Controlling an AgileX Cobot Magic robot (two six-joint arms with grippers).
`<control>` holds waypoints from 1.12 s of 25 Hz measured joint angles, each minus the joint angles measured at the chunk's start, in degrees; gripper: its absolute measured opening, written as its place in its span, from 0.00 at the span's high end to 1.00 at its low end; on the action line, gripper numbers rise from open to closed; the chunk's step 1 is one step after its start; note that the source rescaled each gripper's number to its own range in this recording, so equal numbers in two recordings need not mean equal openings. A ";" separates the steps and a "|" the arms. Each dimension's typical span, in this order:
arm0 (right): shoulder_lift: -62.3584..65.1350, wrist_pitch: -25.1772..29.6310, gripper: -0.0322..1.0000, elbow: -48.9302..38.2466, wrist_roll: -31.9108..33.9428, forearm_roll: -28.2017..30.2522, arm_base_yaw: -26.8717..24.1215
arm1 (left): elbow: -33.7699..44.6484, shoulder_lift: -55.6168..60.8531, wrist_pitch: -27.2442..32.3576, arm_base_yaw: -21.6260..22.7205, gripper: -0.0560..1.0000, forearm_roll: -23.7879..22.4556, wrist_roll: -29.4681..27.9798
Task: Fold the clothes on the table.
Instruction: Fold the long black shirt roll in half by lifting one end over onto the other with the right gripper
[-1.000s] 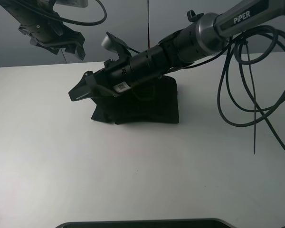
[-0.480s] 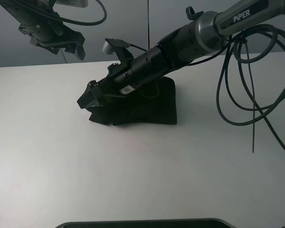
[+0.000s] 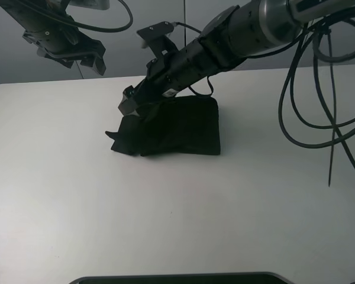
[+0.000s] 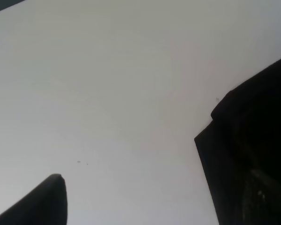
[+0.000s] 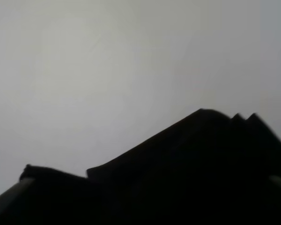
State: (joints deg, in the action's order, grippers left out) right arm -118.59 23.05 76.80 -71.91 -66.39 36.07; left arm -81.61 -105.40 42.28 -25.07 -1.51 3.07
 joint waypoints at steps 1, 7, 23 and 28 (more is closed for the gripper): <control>0.86 -1.23 0.00 0.00 1.27 1.72 0.00 | 0.00 0.00 0.00 0.00 0.00 0.00 0.00; 2.32 2.83 0.00 0.23 22.62 20.94 -2.80 | 0.00 0.00 1.16 0.00 0.00 -1.27 0.00; -3.23 18.13 0.00 0.23 14.30 5.91 -6.04 | 0.00 0.00 1.40 0.00 0.00 -1.85 0.00; -6.69 20.60 0.00 0.23 6.58 -4.99 -6.04 | 0.00 0.00 1.24 0.00 0.00 -2.38 0.00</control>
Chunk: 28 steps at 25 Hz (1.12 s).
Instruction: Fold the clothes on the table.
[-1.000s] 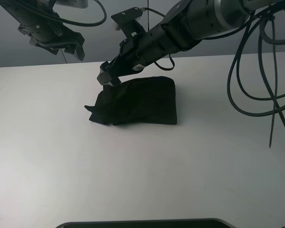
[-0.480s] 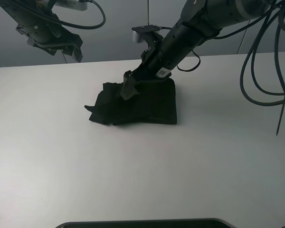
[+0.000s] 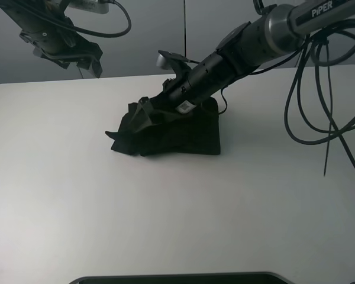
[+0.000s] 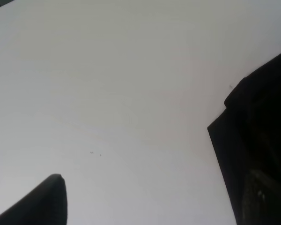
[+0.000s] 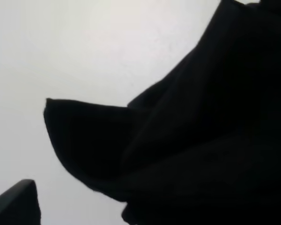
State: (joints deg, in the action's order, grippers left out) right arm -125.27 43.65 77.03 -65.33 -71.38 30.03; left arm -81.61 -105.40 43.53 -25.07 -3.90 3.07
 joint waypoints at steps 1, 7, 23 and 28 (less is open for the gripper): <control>-0.43 0.26 0.00 0.00 -2.07 -2.51 0.00 | 0.00 0.00 -0.22 0.00 0.00 -0.11 0.00; -0.67 1.00 0.00 1.55 -9.87 -12.46 3.20 | 0.00 0.00 -1.23 0.00 0.00 -0.21 0.00; -2.77 -0.22 0.08 2.05 -17.04 -15.32 10.91 | 0.00 0.00 -1.27 0.00 0.00 -0.21 0.00; -2.77 4.44 0.08 4.38 -17.30 -15.32 10.91 | 0.00 0.00 -1.27 0.00 0.00 -0.45 0.00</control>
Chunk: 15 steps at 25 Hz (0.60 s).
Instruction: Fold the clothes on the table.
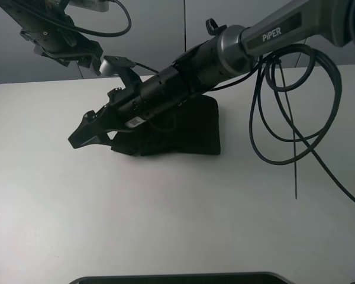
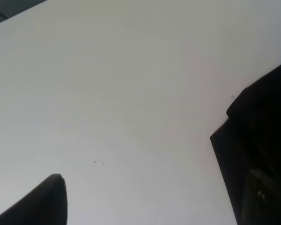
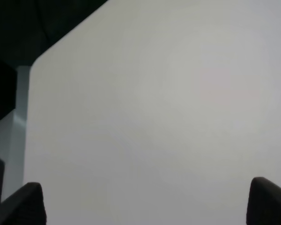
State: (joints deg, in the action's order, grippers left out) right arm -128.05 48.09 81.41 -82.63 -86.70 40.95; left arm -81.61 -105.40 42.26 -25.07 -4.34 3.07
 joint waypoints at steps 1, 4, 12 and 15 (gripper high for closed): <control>0.00 0.27 0.08 0.43 0.00 0.17 0.10 | 0.00 0.00 0.00 0.00 0.00 -0.14 0.00; 0.00 -1.86 0.08 1.21 0.00 1.28 0.10 | 0.00 0.00 0.37 0.00 0.00 -0.66 0.00; -3.10 -10.98 0.08 1.65 -0.45 1.83 0.10 | 0.00 0.00 1.14 0.00 0.00 -0.86 0.00; -5.97 -12.40 0.08 1.80 -0.53 0.59 0.10 | 0.00 0.00 1.35 0.00 0.00 -0.86 0.12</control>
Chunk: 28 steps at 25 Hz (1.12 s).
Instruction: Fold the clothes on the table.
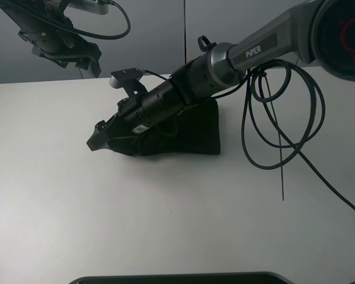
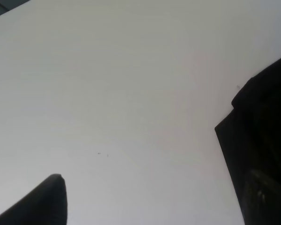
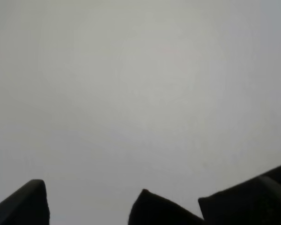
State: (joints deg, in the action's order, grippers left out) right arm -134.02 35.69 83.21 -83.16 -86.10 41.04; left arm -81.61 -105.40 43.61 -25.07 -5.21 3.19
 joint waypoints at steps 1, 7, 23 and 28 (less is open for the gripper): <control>-0.72 -0.08 0.08 0.33 0.00 0.01 -0.12 | 0.00 0.00 0.09 0.00 0.00 -0.03 0.00; -1.28 2.16 0.08 3.29 0.89 -0.79 -0.47 | 0.00 0.00 0.49 0.00 0.00 -0.13 0.12; 14.35 -5.49 0.06 7.65 37.59 53.82 -1.30 | -0.10 4.41 0.80 -0.96 0.00 0.04 0.01; 24.78 4.29 0.02 7.65 61.30 88.77 -1.80 | -0.10 13.11 1.42 -2.25 0.00 0.18 -0.94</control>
State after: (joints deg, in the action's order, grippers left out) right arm -109.24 39.98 90.86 -21.86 2.66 39.24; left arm -81.72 -92.29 45.03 -27.31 -5.02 2.25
